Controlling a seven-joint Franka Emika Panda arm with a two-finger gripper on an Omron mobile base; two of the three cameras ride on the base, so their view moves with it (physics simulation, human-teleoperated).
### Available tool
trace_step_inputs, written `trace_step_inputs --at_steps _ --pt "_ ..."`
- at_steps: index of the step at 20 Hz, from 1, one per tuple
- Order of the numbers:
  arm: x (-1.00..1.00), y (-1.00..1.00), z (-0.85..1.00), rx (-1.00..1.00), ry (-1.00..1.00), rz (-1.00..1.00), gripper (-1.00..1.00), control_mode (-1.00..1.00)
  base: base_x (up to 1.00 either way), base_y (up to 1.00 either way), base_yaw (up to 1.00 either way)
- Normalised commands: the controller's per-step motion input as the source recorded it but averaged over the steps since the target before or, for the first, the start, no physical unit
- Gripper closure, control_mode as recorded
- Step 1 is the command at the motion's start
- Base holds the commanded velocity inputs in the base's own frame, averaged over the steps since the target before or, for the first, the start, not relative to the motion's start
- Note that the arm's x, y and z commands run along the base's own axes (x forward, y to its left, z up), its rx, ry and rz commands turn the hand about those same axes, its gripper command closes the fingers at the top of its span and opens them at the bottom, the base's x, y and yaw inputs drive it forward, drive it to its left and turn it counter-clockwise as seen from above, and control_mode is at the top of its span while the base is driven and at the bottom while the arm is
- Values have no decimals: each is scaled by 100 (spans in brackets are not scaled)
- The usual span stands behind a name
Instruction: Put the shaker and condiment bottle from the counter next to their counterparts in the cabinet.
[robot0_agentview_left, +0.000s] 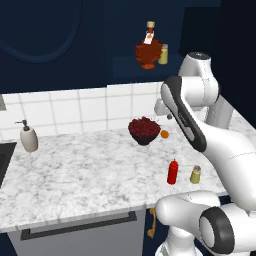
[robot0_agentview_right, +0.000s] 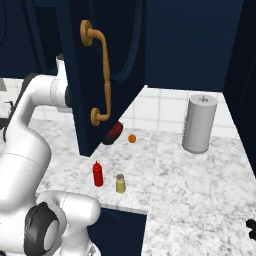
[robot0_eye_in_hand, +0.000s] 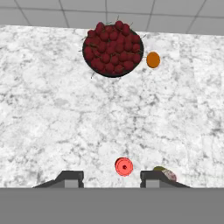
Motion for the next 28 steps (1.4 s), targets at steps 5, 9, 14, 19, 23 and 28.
trace_step_inputs --at_steps 5,9,14,19,23,28 --pt "0 0 0 0 0 0 -100 -100 0 0 0" --pt "-37 0 -14 -5 -9 0 -100 -100 0 0 0" --pt "-86 0 -40 -3 -8 0 -100 -100 0 0 0" --pt "-9 0 -2 0 -1 0 -100 -100 0 0 0" --pt "-68 -2 -39 8 -2 -6 -100 -100 0 0 0" --pt "-54 -5 -36 7 2 -5 -100 -100 0 0 0"
